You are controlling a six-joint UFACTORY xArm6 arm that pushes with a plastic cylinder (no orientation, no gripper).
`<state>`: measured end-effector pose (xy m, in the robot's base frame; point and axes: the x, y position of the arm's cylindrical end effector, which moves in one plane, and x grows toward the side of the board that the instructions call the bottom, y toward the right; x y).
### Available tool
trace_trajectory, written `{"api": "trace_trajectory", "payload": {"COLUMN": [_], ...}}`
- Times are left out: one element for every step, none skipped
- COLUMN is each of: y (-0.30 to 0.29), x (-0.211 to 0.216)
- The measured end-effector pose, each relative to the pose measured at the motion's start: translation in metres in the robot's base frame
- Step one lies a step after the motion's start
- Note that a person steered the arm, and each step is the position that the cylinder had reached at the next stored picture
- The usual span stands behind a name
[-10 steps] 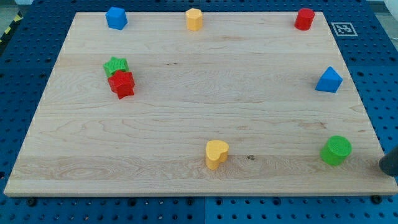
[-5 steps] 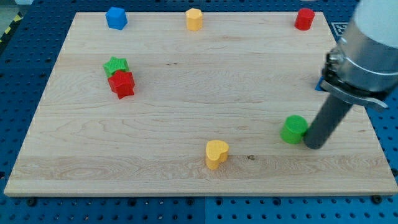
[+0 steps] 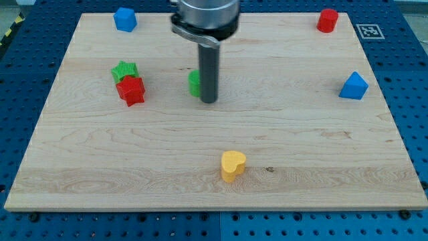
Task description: Push the green circle closer to the red star
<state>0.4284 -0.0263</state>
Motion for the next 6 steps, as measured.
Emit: {"api": "trace_trajectory", "payload": {"y": [0.002, 0.007, 0.007, 0.006, -0.002, -0.036], "x": [-0.022, -0.050, -0.074, -0.087, -0.080, -0.073]}}
